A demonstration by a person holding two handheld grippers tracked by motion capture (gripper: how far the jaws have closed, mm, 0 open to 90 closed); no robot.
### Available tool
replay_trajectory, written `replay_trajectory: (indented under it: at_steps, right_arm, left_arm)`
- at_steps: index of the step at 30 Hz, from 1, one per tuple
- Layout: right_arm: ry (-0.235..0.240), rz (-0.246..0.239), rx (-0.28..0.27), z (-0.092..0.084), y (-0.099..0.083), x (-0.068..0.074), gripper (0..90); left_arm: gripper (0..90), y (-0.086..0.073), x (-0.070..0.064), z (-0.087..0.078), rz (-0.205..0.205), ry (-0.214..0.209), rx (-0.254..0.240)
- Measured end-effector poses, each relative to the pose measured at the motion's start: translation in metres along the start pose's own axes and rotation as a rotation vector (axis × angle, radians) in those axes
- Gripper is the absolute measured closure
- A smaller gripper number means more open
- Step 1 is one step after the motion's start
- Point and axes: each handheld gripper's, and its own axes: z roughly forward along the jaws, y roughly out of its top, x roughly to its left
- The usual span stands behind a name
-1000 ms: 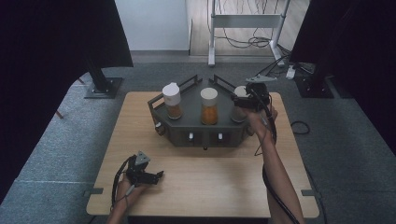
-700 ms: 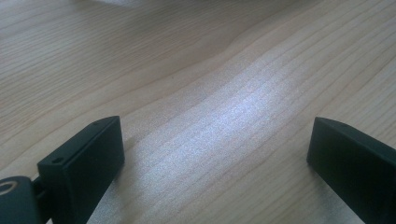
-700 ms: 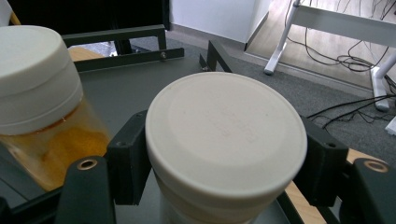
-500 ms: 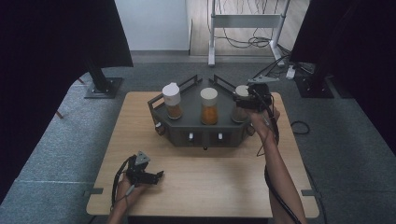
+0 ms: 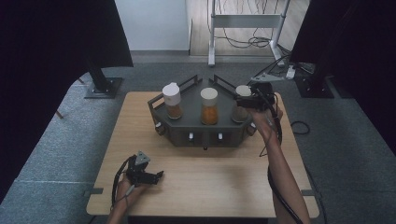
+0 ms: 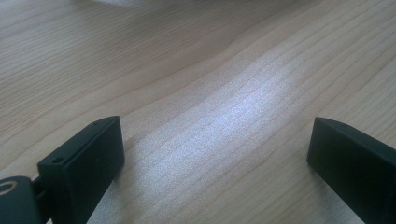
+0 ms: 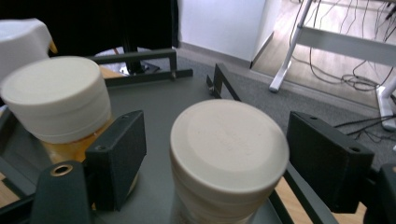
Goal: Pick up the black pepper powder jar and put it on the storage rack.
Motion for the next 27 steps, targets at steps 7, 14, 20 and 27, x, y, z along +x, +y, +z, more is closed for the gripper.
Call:
replay_trajectory:
  at_steps: [7,14,20,27]
  right_arm:
    - [0.010,-0.020,-0.029,-0.020,-0.002,0.003,19.5]
    - [0.014,-0.017,-0.035,-0.034,-0.013,0.002,19.2]
    - [0.028,-0.007,-0.039,-0.044,-0.031,-0.001,19.2]
    - [0.042,-0.011,-0.040,-0.054,-0.050,-0.001,19.2]
  left_arm:
    - [3.7,0.000,0.000,0.000,0.000,0.000,0.001]
    - [3.7,0.000,0.000,0.000,0.000,0.000,0.001]
    - [3.7,0.000,0.000,0.000,0.000,0.000,0.001]
    - [3.7,0.000,0.000,0.000,0.000,0.000,0.001]
